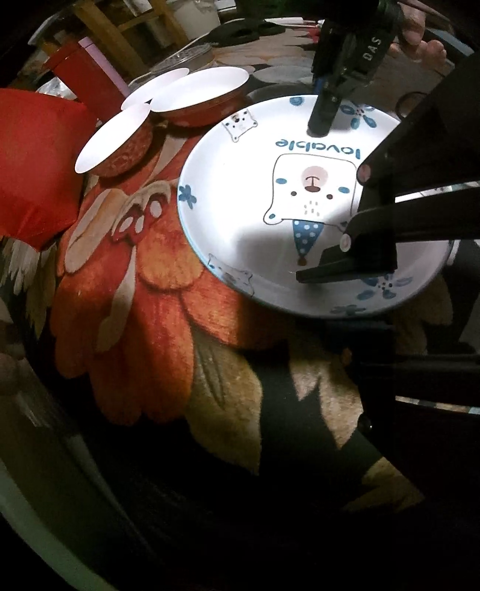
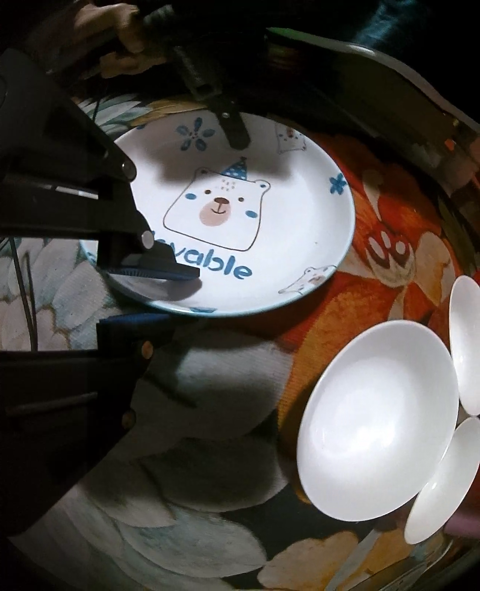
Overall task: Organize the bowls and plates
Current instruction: 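Grasp the second bear plate rim with both tools and lift it, then carry the bear plate toward the plate stack beside the slippers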
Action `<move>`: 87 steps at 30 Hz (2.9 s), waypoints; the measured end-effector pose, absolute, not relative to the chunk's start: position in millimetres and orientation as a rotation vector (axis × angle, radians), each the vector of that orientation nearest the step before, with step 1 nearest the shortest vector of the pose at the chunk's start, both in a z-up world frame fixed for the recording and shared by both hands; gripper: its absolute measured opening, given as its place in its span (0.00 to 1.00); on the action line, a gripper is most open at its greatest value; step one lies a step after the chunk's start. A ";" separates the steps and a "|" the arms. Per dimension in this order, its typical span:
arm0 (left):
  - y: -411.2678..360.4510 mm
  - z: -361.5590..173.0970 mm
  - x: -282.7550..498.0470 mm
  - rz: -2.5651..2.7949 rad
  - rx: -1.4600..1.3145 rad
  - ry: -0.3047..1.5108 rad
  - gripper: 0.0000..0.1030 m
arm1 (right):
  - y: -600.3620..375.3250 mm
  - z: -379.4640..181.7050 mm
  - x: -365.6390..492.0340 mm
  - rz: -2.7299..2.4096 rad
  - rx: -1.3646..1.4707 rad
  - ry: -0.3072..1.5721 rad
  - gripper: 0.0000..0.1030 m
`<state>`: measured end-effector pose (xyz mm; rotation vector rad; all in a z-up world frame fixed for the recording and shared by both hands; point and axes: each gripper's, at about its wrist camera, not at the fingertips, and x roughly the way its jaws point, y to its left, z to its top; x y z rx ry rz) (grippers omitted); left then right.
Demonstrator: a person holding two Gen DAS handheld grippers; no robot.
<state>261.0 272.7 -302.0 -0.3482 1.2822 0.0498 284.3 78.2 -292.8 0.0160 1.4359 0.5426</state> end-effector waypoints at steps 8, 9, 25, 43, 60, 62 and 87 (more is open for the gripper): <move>257.6 -291.0 251.3 -0.002 -0.302 1.309 0.16 | 64.7 -285.7 282.8 0.555 0.017 1.446 0.15; 255.3 -288.2 250.9 -0.006 -0.299 1.309 0.16 | 62.1 -284.0 283.3 0.564 0.013 1.452 0.15; 184.7 -205.4 286.3 -0.107 -0.190 1.271 0.16 | -8.7 -216.7 294.3 0.572 0.072 1.482 0.15; 34.6 -187.1 307.9 -0.280 -0.064 1.291 0.16 | -158.1 -184.3 268.0 0.417 0.221 1.455 0.14; -105.5 -195.1 301.3 -0.458 0.088 1.298 0.16 | -289.1 -190.6 232.7 0.256 0.356 1.410 0.14; -122.3 -196.5 299.4 -0.474 0.105 1.296 0.16 | -299.1 -191.3 227.0 0.238 0.365 1.406 0.14; -325.6 -235.6 273.1 -0.679 0.264 1.310 0.16 | -465.6 -220.8 152.3 -0.090 0.545 1.418 0.15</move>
